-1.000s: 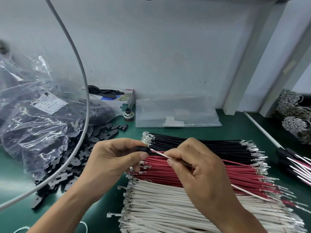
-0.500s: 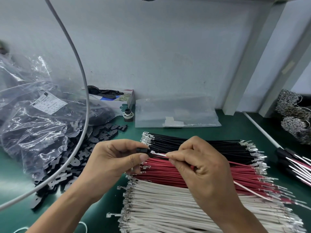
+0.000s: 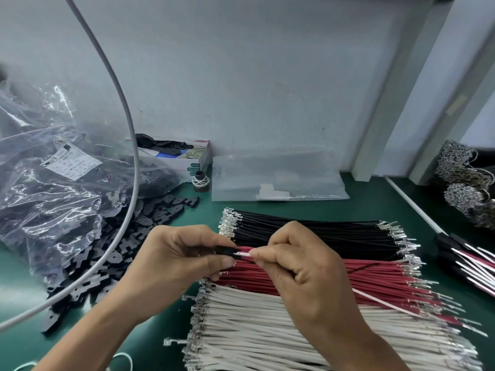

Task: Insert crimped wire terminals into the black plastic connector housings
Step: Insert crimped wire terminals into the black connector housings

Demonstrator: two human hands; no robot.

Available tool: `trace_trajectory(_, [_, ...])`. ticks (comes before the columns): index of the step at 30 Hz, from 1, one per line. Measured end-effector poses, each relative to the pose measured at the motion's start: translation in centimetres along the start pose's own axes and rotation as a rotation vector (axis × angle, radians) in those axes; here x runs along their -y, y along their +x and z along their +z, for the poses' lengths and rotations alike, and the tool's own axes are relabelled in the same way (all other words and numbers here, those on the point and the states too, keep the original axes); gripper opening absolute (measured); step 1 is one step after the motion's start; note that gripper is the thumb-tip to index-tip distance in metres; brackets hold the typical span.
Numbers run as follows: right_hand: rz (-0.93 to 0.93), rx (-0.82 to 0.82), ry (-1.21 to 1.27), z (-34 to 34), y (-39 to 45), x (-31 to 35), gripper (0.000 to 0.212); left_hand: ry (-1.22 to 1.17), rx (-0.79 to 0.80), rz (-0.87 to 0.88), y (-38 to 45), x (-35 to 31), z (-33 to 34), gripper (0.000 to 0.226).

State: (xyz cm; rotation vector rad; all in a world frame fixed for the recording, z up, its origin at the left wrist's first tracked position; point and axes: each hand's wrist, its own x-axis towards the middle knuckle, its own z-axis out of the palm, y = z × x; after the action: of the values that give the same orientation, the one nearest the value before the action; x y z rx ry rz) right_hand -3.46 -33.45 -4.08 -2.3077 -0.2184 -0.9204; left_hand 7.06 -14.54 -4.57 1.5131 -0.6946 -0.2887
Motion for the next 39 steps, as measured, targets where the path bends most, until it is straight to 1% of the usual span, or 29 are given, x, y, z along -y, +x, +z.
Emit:
trace_trajectory(2, [-0.113,0.016,-0.133,0.3,0.1,0.2,0.009,0.063,0.02,0.015,-0.1,0.1,0.2,0.022])
trace_trajectory(3, [-0.127,0.019,-0.148,0.4,0.1,0.2,0.01,0.071,0.021,0.013,-0.1,0.1,0.2,0.022])
trace_trajectory(4, [-0.113,0.021,-0.131,0.4,0.1,0.1,0.011,0.065,0.02,0.008,-0.1,0.1,0.2,0.022])
trace_trajectory(7, [0.015,0.051,-0.015,-0.2,0.1,-0.2,0.012,0.001,0.022,-0.026,0.1,0.1,0.0,0.023])
trace_trajectory(8, [0.041,0.055,-0.018,-0.4,0.1,-0.3,0.012,-0.018,0.019,-0.035,0.1,0.0,-0.1,0.024])
trace_trajectory(11, [0.028,0.037,-0.083,-0.2,0.2,-0.2,0.014,-0.007,0.016,-0.034,0.0,0.3,-0.1,0.023])
trace_trajectory(16, [-0.009,0.016,-0.116,0.5,-0.1,-0.1,0.015,0.024,0.051,-0.007,-0.1,0.7,0.0,0.02])
trace_trajectory(20, [-0.058,-0.007,-0.115,0.6,0.0,-0.3,0.025,0.002,0.039,0.011,-0.1,0.7,0.1,0.02])
trace_trajectory(25, [-0.142,-0.053,-0.293,-0.2,1.2,-0.3,0.021,-0.144,-0.051,0.027,0.2,0.2,-0.2,0.024])
trace_trajectory(28, [-0.121,0.043,-0.363,-0.7,1.1,-0.6,0.021,-0.151,-0.128,0.071,0.2,-0.3,-0.4,0.026])
trace_trajectory(30, [-0.091,0.079,-0.423,-1.5,1.1,-1.0,0.024,-0.091,-0.184,0.121,0.2,-0.3,-1.0,0.022])
trace_trajectory(32, [-0.055,0.0,-0.37,-2.7,1.6,-1.1,0.025,0.01,-0.281,0.149,0.4,0.3,-1.7,0.026])
trace_trajectory(33, [-0.023,-0.071,-0.284,-3.6,2.1,-1.0,0.022,0.113,-0.366,0.152,0.7,0.7,-2.1,0.022])
trace_trajectory(34, [0.007,-0.156,-0.191,-4.7,2.5,-0.8,0.018,0.286,-0.449,0.159,0.9,1.3,-2.6,0.014])
trace_trajectory(35, [0.037,-0.245,-0.111,-5.9,3.0,-0.6,0.014,0.536,-0.513,0.168,0.9,1.7,-2.9,0.013])
trace_trajectory(36, [0.063,-0.332,-0.038,-7.2,3.5,-0.4,0.013,0.781,-0.537,0.159,1.0,2.2,-3.1,0.018])
trace_trajectory(37, [0.078,-0.412,0.045,-8.6,4.1,-0.2,0.012,0.945,-0.52,0.144,0.9,2.6,-3.3,0.024])
trace_trajectory(39, [0.087,-0.542,0.224,-11.5,5.2,-0.1,0.014,1.144,-0.427,0.092,1.0,3.2,-4.1,0.03])
